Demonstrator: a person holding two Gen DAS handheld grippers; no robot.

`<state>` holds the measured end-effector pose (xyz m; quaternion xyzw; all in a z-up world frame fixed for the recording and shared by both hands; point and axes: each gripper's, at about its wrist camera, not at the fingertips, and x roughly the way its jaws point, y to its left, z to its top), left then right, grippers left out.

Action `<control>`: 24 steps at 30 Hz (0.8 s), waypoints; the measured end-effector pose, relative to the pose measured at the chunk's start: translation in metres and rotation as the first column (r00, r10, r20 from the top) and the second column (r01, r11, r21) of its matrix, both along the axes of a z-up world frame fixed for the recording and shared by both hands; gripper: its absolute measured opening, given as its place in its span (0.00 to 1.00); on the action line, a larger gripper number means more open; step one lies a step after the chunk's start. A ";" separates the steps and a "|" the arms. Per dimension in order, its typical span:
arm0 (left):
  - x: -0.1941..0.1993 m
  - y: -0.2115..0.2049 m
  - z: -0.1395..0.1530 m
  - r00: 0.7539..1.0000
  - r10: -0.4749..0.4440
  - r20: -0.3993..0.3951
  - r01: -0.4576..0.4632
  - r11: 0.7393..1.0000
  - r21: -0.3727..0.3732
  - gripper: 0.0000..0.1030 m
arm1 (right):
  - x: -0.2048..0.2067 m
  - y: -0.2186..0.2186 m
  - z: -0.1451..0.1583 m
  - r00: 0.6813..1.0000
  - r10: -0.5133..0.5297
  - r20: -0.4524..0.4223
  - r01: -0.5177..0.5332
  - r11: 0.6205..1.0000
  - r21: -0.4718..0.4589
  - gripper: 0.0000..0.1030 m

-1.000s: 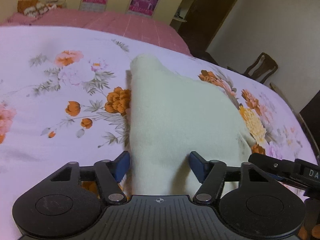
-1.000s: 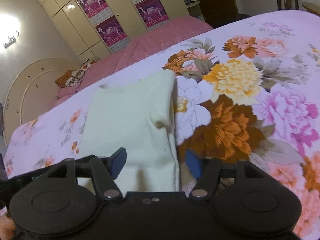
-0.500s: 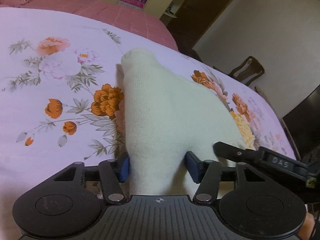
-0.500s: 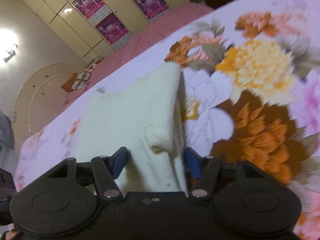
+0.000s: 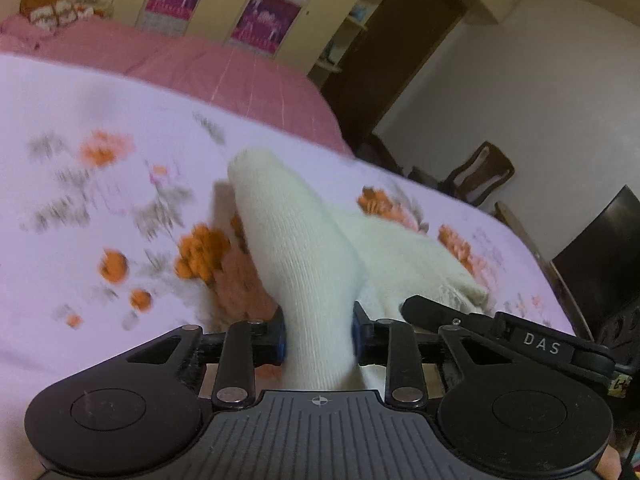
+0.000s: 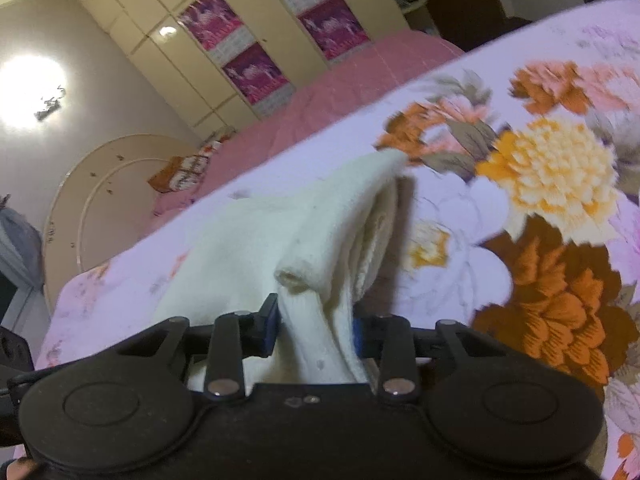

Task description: Fold small clothes

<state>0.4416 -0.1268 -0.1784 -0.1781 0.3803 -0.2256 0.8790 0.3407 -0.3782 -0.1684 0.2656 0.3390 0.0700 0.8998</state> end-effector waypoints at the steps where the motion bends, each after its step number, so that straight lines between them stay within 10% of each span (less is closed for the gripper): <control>1: -0.001 0.008 0.005 1.000 0.006 0.004 -0.006 1.000 -0.002 0.28 | 0.000 0.004 0.007 1.000 0.011 0.014 -0.011 1.000 0.000 0.31; 15: -0.047 0.176 0.045 0.979 0.172 0.109 -0.181 0.980 0.083 0.28 | 0.017 0.145 0.042 0.975 0.197 0.099 -0.203 0.978 0.052 0.31; 24: -0.044 0.268 -0.002 0.963 0.258 0.081 -0.267 0.954 0.136 0.28 | 0.036 0.255 0.019 0.962 0.261 0.081 -0.264 0.964 0.028 0.31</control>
